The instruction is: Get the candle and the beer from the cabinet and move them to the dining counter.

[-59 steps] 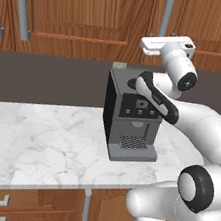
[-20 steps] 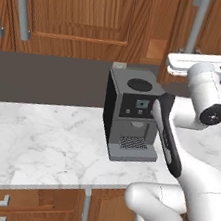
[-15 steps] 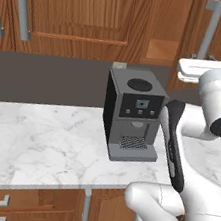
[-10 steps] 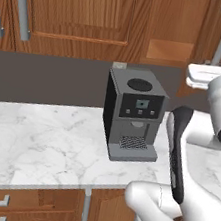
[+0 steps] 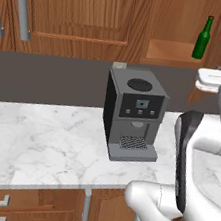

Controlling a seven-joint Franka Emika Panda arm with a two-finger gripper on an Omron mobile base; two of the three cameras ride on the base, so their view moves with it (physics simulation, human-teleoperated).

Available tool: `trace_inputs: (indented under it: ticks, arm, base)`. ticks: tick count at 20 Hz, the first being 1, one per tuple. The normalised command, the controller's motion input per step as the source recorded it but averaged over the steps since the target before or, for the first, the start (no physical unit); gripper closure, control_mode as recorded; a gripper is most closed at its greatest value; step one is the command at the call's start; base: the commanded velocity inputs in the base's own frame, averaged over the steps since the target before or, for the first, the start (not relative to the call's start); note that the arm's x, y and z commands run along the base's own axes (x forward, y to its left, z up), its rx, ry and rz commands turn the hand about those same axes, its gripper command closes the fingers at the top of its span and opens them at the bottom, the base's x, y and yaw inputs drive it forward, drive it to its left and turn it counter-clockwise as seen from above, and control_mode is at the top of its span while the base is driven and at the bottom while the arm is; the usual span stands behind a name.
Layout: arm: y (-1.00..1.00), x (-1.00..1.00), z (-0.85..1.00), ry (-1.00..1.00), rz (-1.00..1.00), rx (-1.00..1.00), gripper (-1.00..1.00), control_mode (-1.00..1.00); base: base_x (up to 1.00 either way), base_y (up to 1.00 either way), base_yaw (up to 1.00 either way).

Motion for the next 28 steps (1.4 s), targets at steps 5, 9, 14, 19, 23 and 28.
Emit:
trace_inputs:
  ticks: [5, 9, 14, 19, 23, 28]
  arm:
    - [-1.00, -0.55, -0.01, 0.00, -0.03, 0.06, 1.00, -1.00]
    - [-1.00, -0.50, 0.00, 0.00, -0.02, 0.07, 1.00, -1.00]
    - [-1.00, -0.43, 0.00, 0.00, 0.00, 0.08, 1.00, -1.00]
    - [-0.90, -0.28, 0.00, 0.00, 0.00, 0.08, 1.00, -1.00]
    - [-0.63, -0.07, 0.00, 0.00, 0.00, 0.06, 1.00, -1.00]
    - [-0.08, 0.00, 0.00, 0.00, 0.00, 0.01, -1.00, -1.00]
  base:
    - [0.00, 0.00, 0.00]
    - [0.00, 0.00, 0.00]
    - [0.00, 0.00, 0.00]
    - [0.00, 0.00, 0.00]
    - [0.00, 0.00, 0.00]
    - [0.00, 0.00, 0.00]
